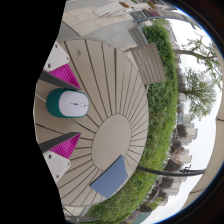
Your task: Arrange mouse
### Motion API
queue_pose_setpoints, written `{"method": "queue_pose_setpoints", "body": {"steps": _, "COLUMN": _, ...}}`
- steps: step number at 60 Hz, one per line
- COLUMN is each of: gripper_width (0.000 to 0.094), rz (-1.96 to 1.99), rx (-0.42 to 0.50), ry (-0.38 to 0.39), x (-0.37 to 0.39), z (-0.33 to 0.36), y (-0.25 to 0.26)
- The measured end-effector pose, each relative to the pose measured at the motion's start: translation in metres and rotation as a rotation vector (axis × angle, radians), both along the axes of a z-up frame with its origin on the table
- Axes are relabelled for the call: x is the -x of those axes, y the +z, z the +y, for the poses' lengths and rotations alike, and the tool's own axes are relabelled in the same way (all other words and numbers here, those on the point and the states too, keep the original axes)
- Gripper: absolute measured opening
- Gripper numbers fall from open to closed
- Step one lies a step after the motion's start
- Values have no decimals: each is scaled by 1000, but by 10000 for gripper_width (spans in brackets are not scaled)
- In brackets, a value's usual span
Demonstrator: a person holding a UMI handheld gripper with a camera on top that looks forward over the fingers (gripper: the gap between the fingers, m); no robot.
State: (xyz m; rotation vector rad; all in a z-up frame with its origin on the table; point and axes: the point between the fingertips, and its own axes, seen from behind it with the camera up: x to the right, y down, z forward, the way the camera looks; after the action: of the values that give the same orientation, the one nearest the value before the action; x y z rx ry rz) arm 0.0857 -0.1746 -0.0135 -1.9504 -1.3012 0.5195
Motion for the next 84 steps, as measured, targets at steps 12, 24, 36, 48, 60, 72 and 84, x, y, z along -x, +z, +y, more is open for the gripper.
{"method": "queue_pose_setpoints", "body": {"steps": 12, "gripper_width": 856, "rz": -14, "rx": 31, "ry": -39, "x": -1, "z": 7, "y": -2}}
{"method": "queue_pose_setpoints", "body": {"steps": 24, "gripper_width": 443, "rz": -26, "rx": 53, "ry": -9, "x": 0, "z": -1, "y": -3}}
{"method": "queue_pose_setpoints", "body": {"steps": 36, "gripper_width": 405, "rz": -52, "rx": 69, "ry": 58, "x": 4, "z": -2, "y": 18}}
{"method": "queue_pose_setpoints", "body": {"steps": 48, "gripper_width": 404, "rz": 81, "rx": 49, "ry": 134, "x": 25, "z": 41, "y": 150}}
{"method": "queue_pose_setpoints", "body": {"steps": 60, "gripper_width": 403, "rz": 179, "rx": -64, "ry": 88, "x": 50, "z": 173, "y": 247}}
{"method": "queue_pose_setpoints", "body": {"steps": 72, "gripper_width": 402, "rz": 112, "rx": -80, "ry": 4, "x": 42, "z": 315, "y": 187}}
{"method": "queue_pose_setpoints", "body": {"steps": 84, "gripper_width": 403, "rz": -34, "rx": 49, "ry": 2, "x": 36, "z": 373, "y": 57}}
